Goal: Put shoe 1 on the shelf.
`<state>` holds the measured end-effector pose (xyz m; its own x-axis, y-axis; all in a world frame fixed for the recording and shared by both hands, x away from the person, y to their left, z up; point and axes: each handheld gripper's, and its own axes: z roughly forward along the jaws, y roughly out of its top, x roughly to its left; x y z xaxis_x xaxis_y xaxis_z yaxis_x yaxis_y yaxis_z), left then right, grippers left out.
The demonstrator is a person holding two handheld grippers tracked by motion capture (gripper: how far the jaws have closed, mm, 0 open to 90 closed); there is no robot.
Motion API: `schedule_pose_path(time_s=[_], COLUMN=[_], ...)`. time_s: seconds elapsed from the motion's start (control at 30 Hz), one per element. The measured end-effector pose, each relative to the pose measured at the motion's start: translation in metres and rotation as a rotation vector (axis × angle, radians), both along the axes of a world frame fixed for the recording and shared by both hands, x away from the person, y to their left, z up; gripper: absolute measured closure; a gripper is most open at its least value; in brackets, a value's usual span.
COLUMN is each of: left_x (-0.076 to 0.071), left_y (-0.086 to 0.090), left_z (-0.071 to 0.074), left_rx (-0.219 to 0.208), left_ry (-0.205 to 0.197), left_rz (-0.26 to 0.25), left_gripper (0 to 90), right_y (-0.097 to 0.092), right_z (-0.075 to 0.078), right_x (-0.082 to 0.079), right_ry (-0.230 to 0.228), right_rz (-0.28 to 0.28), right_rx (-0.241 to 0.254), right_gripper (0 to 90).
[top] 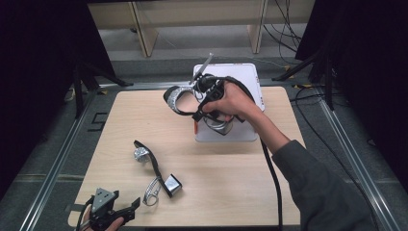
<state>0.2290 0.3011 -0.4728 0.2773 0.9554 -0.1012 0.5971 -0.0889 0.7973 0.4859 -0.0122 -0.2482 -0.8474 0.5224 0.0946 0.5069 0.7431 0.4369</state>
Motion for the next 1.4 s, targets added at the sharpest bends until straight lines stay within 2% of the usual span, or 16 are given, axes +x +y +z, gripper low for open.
schedule_pose_path(time_s=[0.17,0.4,0.43,0.47,0.53,0.57,0.63,0.77,0.8,0.9,0.97,1.0,1.1,1.13,1.37,1.4], left_x=[0.000,0.000,0.000,0.000,0.001,0.001,0.000,0.000,0.000,0.000,-0.001,0.000,0.000,0.000,-0.001,-0.001], left_y=[0.001,0.001,0.001,0.001,0.000,0.000,0.001,0.001,-0.001,-0.001,0.000,0.000,0.000,0.000,0.000,-0.001], left_z=[0.000,0.000,0.000,0.000,-0.001,-0.001,0.000,0.001,0.000,-0.001,0.001,0.000,0.000,0.000,0.001,0.001], left_rx=[0.002,-0.004,-0.004,-0.006,-0.008,-0.008,-0.002,0.010,-0.002,-0.008,0.005,-0.010,-0.009,-0.011,-0.003,-0.010], left_ry=[0.003,-0.004,-0.001,-0.002,-0.005,-0.004,0.002,0.010,0.004,-0.001,0.008,-0.003,-0.004,-0.005,0.001,0.000], left_rz=[-0.003,-0.005,-0.004,-0.005,-0.006,-0.004,-0.004,-0.013,-0.006,-0.013,-0.015,-0.014,-0.018,-0.019,-0.019,-0.013], left_gripper=[16.2,16.2,16.2,16.2,16.2,16.2,16.2,16.2,16.2,16.2,16.2,16.2,16.2,16.2,16.2,16.2], right_y=[-0.002,-0.017,-0.019,-0.022,-0.027,-0.030,-0.032,-0.035,-0.034,-0.036,-0.034,-0.034,-0.034,-0.034,-0.035,-0.036], right_z=[0.001,-0.004,-0.004,-0.005,-0.009,-0.012,-0.016,-0.022,-0.024,-0.030,-0.032,-0.034,-0.037,-0.037,-0.025,-0.021], right_x=[0.030,0.077,0.081,0.086,0.095,0.101,0.107,0.116,0.118,0.126,0.128,0.130,0.132,0.132,0.126,0.123], right_ry=[0.006,0.002,0.002,0.023,0.026,0.022,0.051,0.055,0.059,0.066,0.081,0.076,0.090,0.098,0.111,0.133], right_rz=[-0.092,-0.287,-0.307,-0.364,-0.412,-0.452,-0.527,-0.599,-0.623,-0.648,-0.700,-0.717,-0.761,-0.776,-0.747,-0.746], right_rx=[0.005,0.016,0.020,0.032,0.047,0.041,0.036,0.034,0.031,0.040,0.033,0.036,0.076,0.112,0.172,0.179], right_gripper=[42.8,42.8,42.8,42.8,42.7,42.8,42.7,42.7,42.6,42.6,42.4,42.3,39.1,37.9,25.6,24.4])
